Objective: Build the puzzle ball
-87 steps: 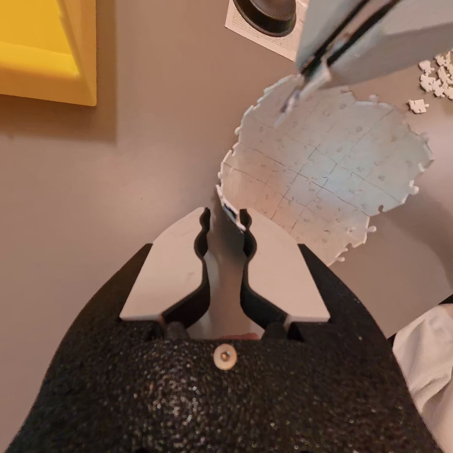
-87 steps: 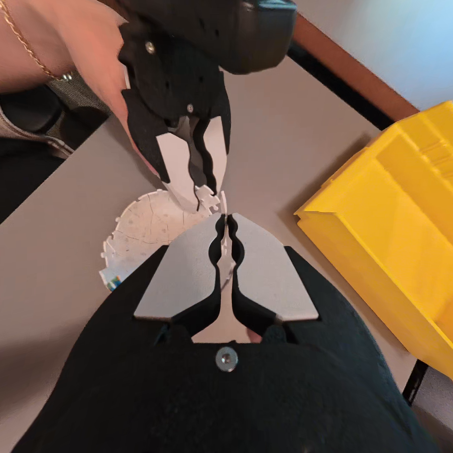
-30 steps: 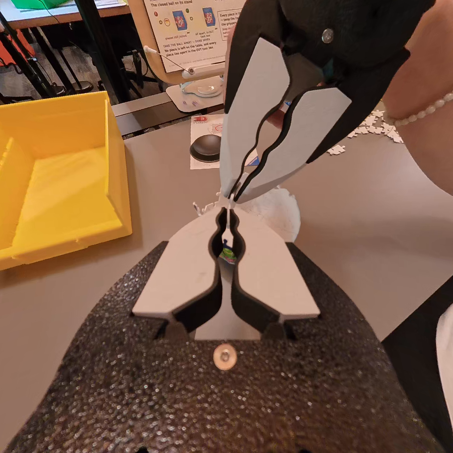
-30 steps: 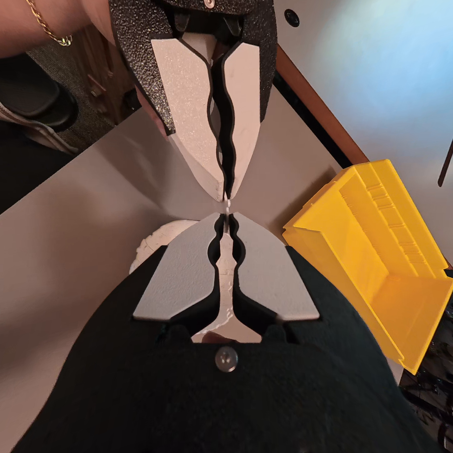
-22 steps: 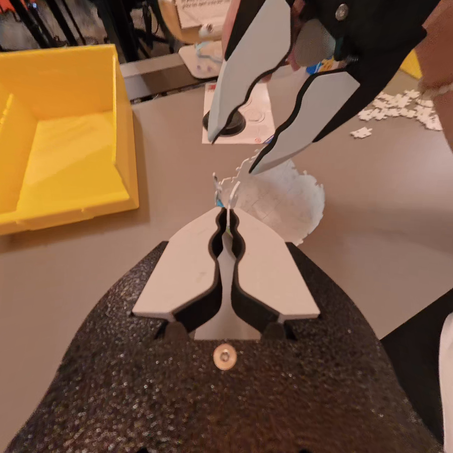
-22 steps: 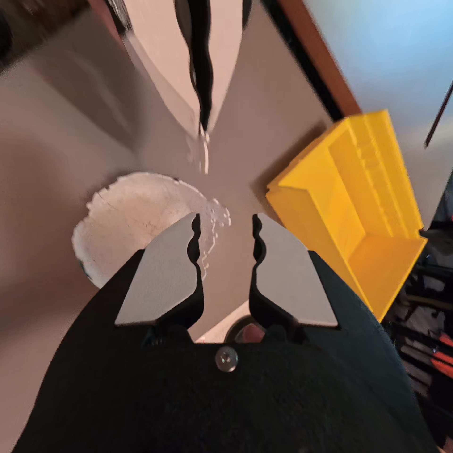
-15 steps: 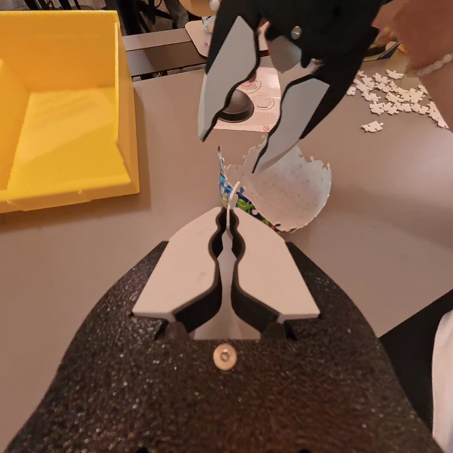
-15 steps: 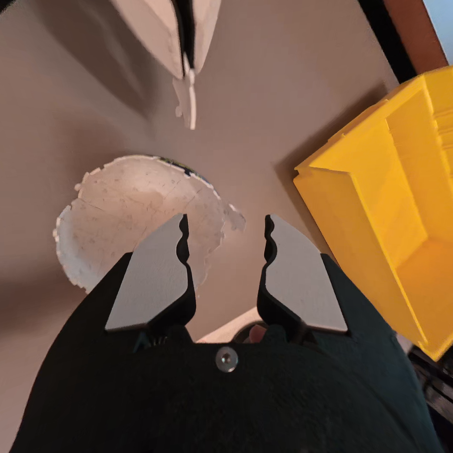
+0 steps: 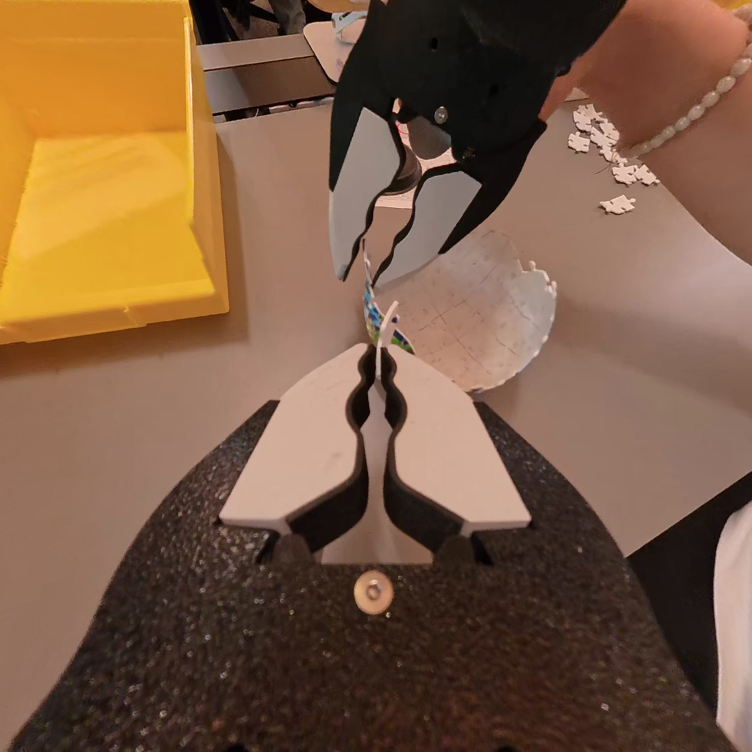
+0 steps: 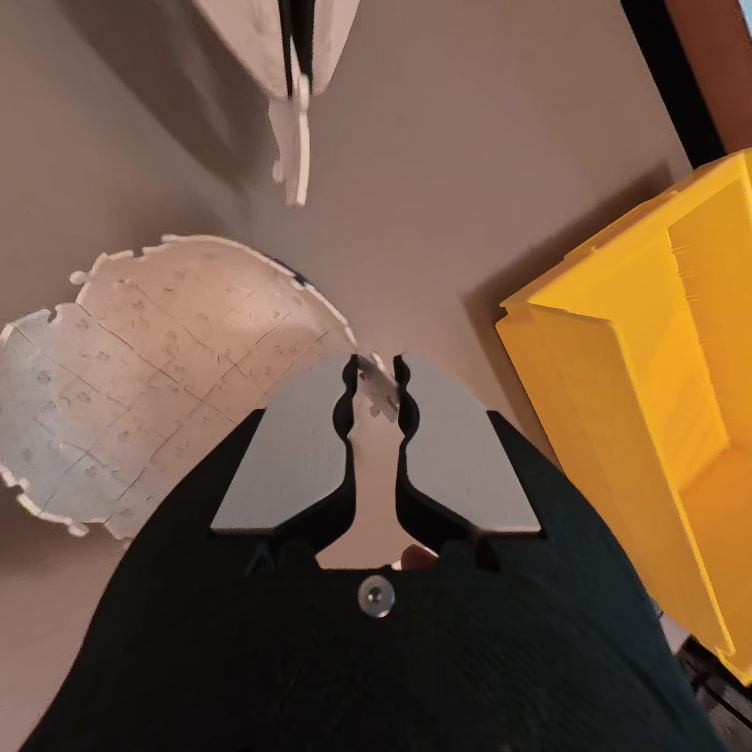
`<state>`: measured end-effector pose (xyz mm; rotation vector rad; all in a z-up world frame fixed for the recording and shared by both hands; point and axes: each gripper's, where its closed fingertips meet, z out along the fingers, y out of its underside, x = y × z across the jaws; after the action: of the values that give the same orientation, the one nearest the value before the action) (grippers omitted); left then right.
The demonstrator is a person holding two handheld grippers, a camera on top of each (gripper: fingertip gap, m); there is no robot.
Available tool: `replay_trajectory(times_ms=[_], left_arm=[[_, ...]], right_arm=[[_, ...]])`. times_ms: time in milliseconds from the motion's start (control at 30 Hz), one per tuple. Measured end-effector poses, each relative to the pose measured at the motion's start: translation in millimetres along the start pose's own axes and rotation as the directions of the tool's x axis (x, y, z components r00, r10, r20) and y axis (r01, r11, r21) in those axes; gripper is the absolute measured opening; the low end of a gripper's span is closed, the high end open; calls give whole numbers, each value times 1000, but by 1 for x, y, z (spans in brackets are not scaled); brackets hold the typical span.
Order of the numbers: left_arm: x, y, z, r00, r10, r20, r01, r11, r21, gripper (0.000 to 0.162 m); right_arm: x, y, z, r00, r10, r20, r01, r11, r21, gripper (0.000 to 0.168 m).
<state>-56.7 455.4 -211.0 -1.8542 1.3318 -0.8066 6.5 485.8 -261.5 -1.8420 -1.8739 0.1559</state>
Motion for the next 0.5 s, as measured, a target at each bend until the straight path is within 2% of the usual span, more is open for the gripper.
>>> replay_trajectory(times_ms=[67, 133, 500], left_arm=[[0, 0, 1, 1000, 0, 1, 0, 1000, -1, 2], [1, 0, 2, 1000, 2, -1, -2, 1000, -4, 2], [6, 0, 6, 1000, 16, -6, -16, 1000, -16, 2]], right_arm=[[-1, 5, 1, 1000, -12, -15, 12, 1000, -23, 7], [0, 8, 1, 999, -14, -34, 13, 1000, -25, 5], [2, 15, 0, 999, 32, -43, -32, 999, -3, 7]])
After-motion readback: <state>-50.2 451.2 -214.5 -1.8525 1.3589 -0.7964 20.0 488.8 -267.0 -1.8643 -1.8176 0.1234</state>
